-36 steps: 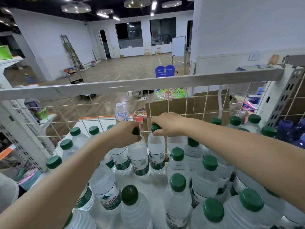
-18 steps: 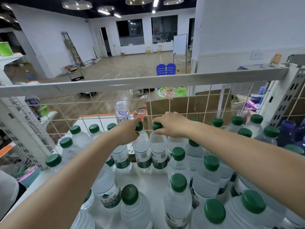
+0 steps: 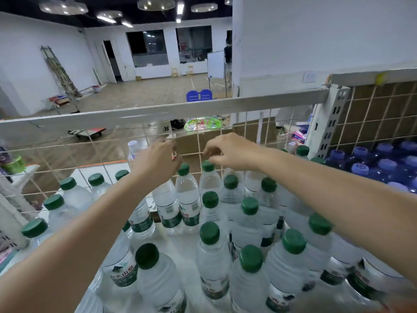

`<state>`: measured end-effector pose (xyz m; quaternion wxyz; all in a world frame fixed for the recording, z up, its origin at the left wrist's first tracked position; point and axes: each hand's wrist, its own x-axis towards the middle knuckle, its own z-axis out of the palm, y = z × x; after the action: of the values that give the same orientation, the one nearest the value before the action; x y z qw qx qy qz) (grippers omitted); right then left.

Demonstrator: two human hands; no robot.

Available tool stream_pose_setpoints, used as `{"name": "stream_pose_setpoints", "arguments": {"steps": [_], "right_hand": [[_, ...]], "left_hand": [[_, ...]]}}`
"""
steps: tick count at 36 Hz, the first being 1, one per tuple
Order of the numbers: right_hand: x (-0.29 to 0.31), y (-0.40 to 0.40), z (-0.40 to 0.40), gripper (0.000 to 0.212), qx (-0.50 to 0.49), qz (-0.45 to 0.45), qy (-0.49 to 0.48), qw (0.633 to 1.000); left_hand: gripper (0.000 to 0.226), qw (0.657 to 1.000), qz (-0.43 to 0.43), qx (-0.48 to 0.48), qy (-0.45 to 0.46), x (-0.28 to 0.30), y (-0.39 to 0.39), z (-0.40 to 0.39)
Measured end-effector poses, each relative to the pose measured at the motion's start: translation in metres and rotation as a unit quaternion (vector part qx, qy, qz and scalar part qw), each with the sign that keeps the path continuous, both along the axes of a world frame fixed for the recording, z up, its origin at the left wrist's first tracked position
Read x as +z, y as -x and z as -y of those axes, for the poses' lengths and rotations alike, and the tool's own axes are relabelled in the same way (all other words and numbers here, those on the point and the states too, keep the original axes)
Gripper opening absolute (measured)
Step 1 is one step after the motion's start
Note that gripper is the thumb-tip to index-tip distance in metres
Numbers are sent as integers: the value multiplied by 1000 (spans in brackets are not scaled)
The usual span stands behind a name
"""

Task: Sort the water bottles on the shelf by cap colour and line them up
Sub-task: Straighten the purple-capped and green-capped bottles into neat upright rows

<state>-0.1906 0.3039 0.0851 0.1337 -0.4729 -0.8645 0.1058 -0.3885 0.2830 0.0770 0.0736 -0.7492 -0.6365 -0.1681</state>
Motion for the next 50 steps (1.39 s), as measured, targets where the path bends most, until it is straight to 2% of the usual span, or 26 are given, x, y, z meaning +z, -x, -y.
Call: {"name": "stream_pose_setpoints", "arguments": {"steps": [7, 16, 21, 28, 35, 42, 47, 50], "right_hand": [[16, -71, 24, 21, -86, 13, -30, 996], [11, -151, 31, 17, -132, 38, 6, 991], [5, -188, 24, 20, -125, 84, 32, 988], [0, -228, 17, 22, -105, 99, 50, 988], [-10, -243, 10, 43, -76, 91, 54, 992], [-28, -242, 6, 47, -58, 95, 75, 991], [-31, -240, 0, 27, -42, 74, 86, 993], [-26, -241, -1, 24, -43, 82, 97, 991]], "left_hand": [[16, 989, 45, -131, 58, 6, -52, 11], [19, 969, 51, -194, 145, 8, -123, 24], [33, 967, 32, -181, 177, 6, -161, 22], [50, 959, 20, -164, 232, 3, -197, 21], [55, 964, 33, -133, 226, -7, -225, 13], [49, 959, 7, -87, 269, -22, -244, 1], [27, 954, 50, -103, 279, -23, -250, -4], [27, 952, 44, -125, 275, -23, -256, -3]]}}
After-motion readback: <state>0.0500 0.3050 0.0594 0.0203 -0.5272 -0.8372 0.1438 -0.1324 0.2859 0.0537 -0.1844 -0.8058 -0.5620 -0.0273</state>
